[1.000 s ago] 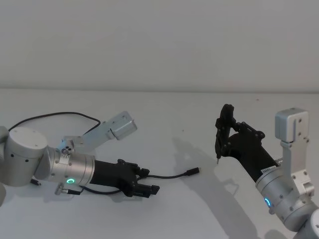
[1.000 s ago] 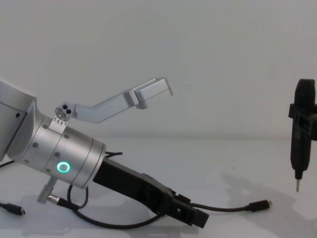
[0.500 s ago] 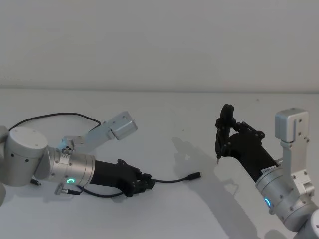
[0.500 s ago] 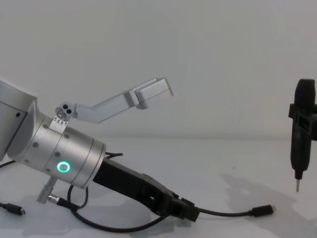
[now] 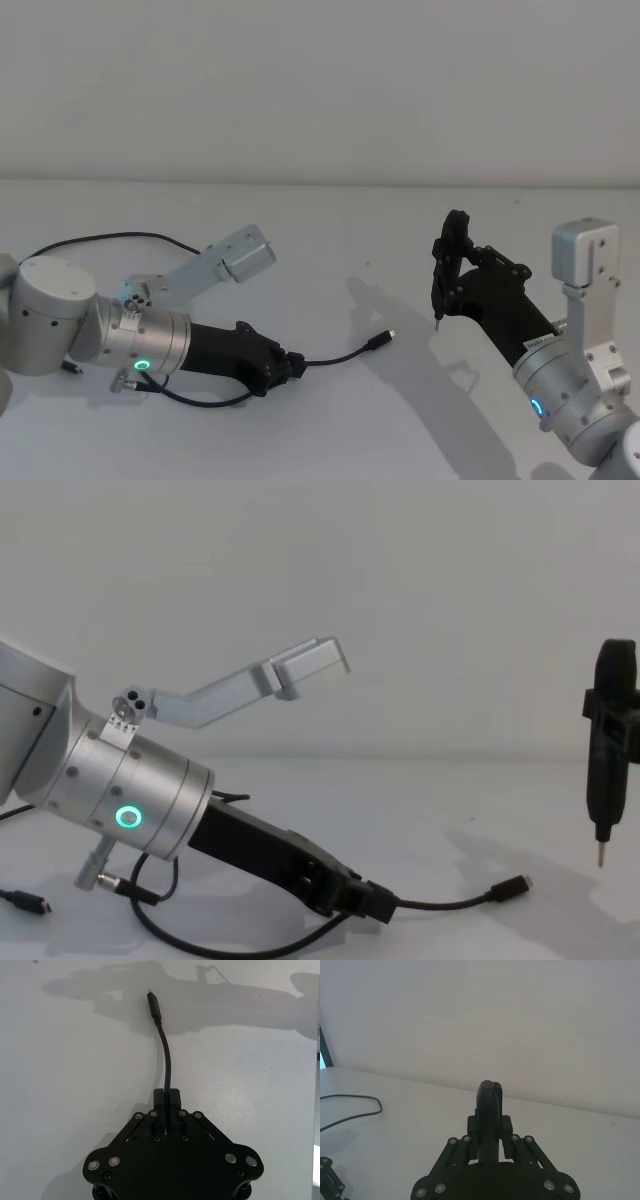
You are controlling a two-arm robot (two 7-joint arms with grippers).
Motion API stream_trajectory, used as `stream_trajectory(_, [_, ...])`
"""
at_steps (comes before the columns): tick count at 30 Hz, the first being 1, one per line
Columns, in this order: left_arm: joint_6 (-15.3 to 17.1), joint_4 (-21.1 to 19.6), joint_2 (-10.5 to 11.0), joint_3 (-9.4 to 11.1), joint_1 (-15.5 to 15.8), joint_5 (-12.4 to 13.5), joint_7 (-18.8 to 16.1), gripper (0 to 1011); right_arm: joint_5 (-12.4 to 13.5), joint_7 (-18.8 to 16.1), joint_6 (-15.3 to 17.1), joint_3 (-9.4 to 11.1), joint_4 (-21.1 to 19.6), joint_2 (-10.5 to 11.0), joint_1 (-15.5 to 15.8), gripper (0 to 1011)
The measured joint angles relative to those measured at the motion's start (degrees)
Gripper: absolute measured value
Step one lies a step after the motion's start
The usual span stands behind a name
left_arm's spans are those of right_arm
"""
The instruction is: Pick up the data cable with the one hand.
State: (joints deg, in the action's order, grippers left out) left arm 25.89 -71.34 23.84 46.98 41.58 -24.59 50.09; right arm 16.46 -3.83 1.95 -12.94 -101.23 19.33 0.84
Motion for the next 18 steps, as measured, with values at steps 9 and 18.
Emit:
stream_trajectory(9, [-1.32,-0.91,0.27,-0.52,-0.51,-0.22,-1.15,58,0.0,-0.15,-0.26,0.15,-0.36,-0.13,0.11,275])
stream_trajectory(18, [-4.04,-2.96,0.7,-1.71,-1.24,-0.92,-2.44,57,0.67,-1.03,-0.92,0.63,-1.95,-0.58,0.24,275])
